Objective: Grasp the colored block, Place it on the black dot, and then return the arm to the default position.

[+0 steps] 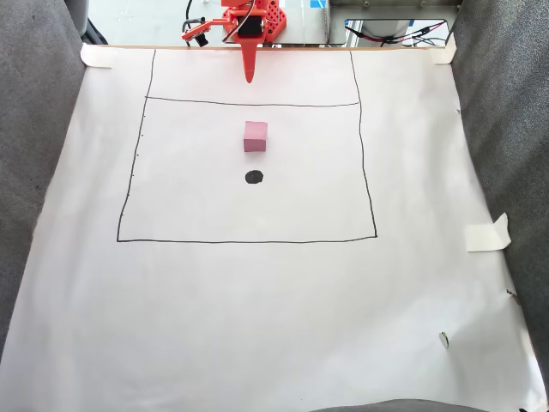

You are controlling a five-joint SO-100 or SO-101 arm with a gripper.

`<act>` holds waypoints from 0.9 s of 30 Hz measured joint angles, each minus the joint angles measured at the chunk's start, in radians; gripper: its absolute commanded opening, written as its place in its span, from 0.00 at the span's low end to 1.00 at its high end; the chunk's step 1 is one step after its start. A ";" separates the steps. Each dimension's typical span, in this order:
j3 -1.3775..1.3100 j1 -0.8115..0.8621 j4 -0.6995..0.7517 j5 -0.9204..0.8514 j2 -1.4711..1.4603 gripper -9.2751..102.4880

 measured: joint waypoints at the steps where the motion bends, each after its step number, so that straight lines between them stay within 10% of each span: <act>1: -0.025 0.000 0.000 0.000 -0.026 0.08; 27: -1.086 -0.054 -0.060 0.184 -1.341 0.08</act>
